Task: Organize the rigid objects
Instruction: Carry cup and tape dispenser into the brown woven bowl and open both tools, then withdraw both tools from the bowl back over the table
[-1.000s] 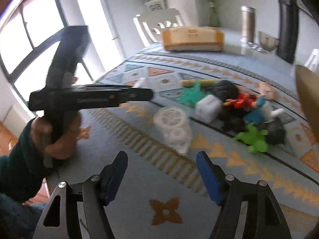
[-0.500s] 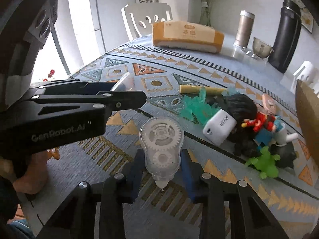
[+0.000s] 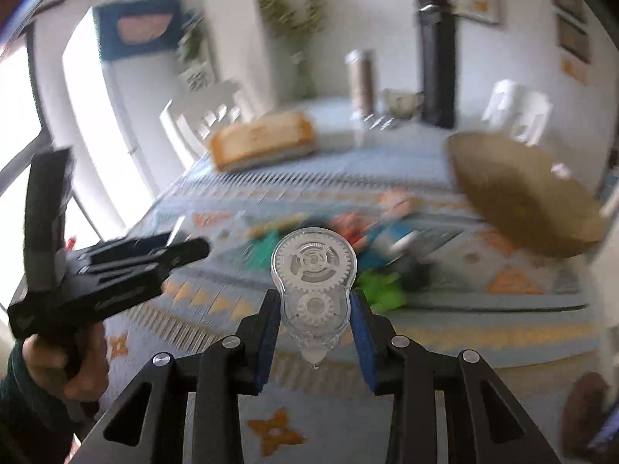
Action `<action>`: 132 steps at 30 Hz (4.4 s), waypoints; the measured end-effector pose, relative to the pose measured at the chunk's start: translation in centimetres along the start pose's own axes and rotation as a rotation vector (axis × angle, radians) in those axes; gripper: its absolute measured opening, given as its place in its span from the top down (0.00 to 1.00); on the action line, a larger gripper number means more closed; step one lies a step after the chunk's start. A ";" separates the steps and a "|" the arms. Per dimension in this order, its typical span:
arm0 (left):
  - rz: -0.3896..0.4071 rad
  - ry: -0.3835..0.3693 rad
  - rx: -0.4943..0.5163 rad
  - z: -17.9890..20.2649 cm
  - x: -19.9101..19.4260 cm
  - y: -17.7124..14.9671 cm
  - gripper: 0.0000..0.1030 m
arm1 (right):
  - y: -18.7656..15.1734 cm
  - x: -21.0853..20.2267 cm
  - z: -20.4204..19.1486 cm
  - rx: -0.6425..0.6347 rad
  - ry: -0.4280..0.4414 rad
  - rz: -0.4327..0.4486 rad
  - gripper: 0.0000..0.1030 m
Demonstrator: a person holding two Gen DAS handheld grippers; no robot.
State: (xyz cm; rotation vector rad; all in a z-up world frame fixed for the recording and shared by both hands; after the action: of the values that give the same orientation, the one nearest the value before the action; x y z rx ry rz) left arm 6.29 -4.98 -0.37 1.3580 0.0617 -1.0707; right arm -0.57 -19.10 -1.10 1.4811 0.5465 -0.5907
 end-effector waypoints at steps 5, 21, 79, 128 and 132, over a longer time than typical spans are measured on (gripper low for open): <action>0.043 -0.067 0.115 6.1 0.5 6.2 0.67 | 4.8 -4.4 6.2 0.148 -0.166 0.114 0.66; -0.181 -0.246 0.132 15.9 18.2 11.1 0.67 | 5.5 2.5 21.5 0.480 -0.406 -0.132 0.66; -0.017 0.059 -0.063 -3.6 -3.5 -2.8 0.30 | 9.2 -1.5 12.1 0.104 -0.815 0.129 0.00; -0.053 0.163 -0.016 -3.5 -1.3 -5.8 0.27 | -2.7 3.5 0.1 0.032 -0.199 -0.070 0.00; -0.054 0.168 -0.008 -3.4 -1.3 -5.8 0.27 | -2.7 3.5 0.3 0.044 -0.189 -0.071 0.00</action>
State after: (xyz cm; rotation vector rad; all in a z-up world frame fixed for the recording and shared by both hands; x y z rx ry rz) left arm 3.59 -0.56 -4.92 1.4442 0.2278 -0.9983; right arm 0.22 -19.56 -5.45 1.4340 0.4427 -0.7940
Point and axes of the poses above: each gripper's, at about its wrist camera, not at the fingertips, and x roughly the way its jaws point, z to its right, y to its top, the point moved 8 cm from there along x, roughly the way its jaws point, and after that the axes turned 13 degrees about -y, right-handed, at the moved point
